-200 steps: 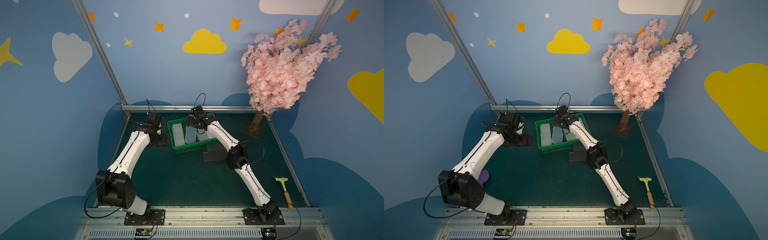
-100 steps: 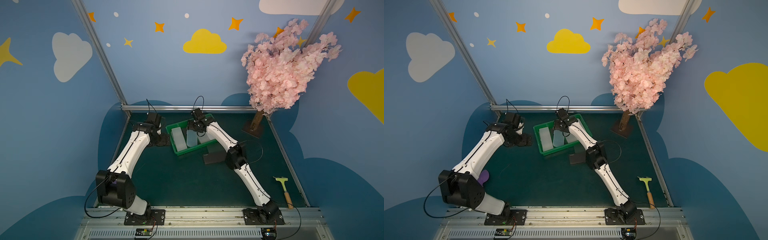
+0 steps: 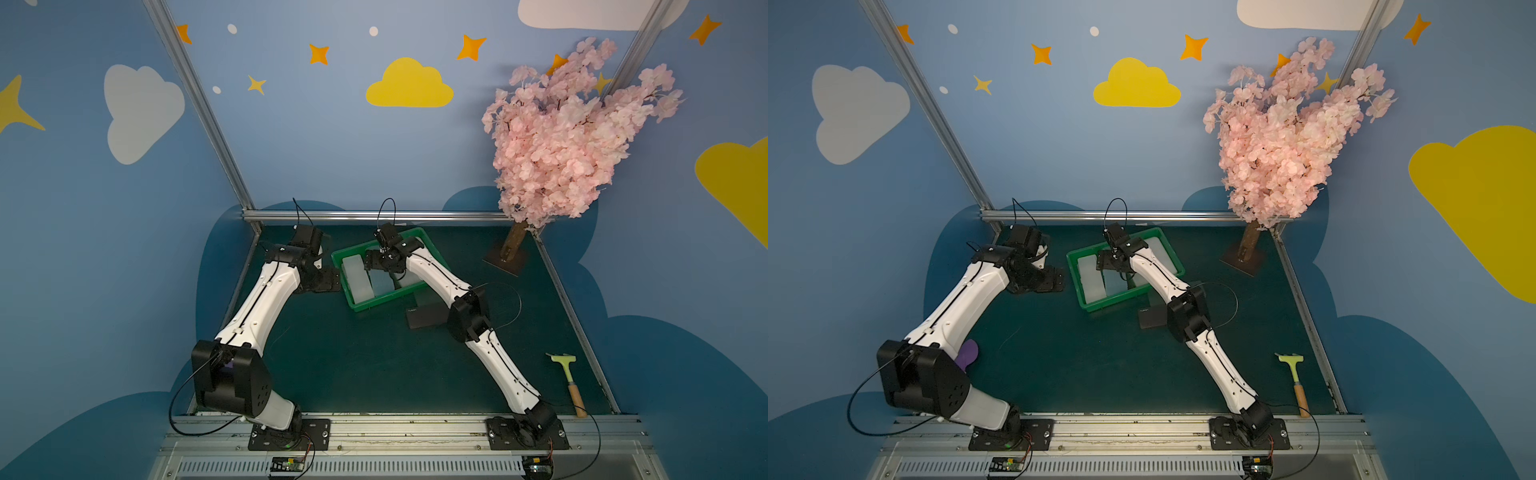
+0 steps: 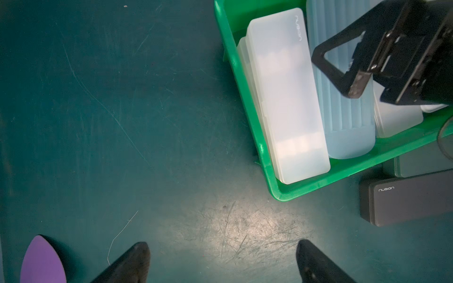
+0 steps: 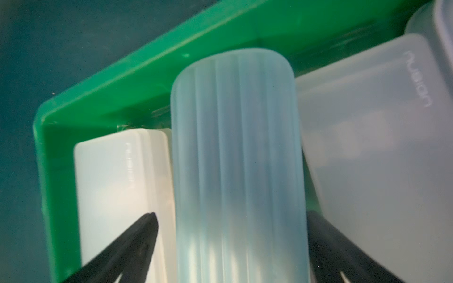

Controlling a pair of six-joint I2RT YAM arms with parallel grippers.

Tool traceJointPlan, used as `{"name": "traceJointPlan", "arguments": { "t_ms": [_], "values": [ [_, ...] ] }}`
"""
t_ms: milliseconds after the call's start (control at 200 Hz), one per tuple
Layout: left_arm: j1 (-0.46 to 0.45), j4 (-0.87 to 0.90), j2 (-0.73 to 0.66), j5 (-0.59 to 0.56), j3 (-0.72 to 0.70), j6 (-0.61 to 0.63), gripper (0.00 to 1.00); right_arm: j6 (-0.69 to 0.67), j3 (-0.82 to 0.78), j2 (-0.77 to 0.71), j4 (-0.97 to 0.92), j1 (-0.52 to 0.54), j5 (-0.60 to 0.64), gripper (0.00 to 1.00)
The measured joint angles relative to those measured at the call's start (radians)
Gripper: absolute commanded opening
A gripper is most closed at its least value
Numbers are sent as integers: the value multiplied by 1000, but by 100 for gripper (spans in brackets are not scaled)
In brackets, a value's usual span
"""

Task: Put the pencil case into the storage box
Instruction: Place the pencil case at the storage box, then pick up the pencil case from the center of the board.

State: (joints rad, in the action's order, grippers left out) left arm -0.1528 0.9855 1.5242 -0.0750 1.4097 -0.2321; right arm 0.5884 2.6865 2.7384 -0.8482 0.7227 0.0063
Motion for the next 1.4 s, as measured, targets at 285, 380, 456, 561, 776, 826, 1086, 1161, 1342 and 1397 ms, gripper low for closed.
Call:
{"name": "traceJointPlan", "arguments": {
  "t_ms": [285, 380, 456, 561, 776, 826, 1086, 1161, 1342, 1397],
  "values": [
    [-18, 0, 0, 2, 0, 0, 96, -42, -122, -58, -9, 13, -21, 98],
    [-36, 2, 2, 1, 2, -1, 96, -57, -259, -164, 2, 13, 6, 99],
    [-56, 8, 14, -2, 14, -1, 96, -76, -343, -264, 9, 13, 34, 99],
    [-96, 8, 34, -7, 37, 0, 96, -97, -415, -412, 22, 6, 74, 98],
    [-228, 4, 63, 11, 61, 24, 91, -55, -698, -764, 61, -65, 109, 98],
    [-271, -3, 74, 32, 61, 36, 89, -39, -781, -824, 61, -93, 109, 98],
    [-512, -88, 230, 177, 94, 118, 86, 12, -1163, -1008, 2, -198, 139, 98],
    [-561, -108, 307, 202, 140, 146, 87, 22, -1229, -1061, -19, -215, 142, 98],
    [-611, -140, 475, 212, 270, 205, 91, 43, -1328, -1213, -42, -279, 144, 98],
    [-614, -143, 511, 211, 300, 222, 93, 44, -1352, -1252, -42, -300, 143, 98]
  ]
}}
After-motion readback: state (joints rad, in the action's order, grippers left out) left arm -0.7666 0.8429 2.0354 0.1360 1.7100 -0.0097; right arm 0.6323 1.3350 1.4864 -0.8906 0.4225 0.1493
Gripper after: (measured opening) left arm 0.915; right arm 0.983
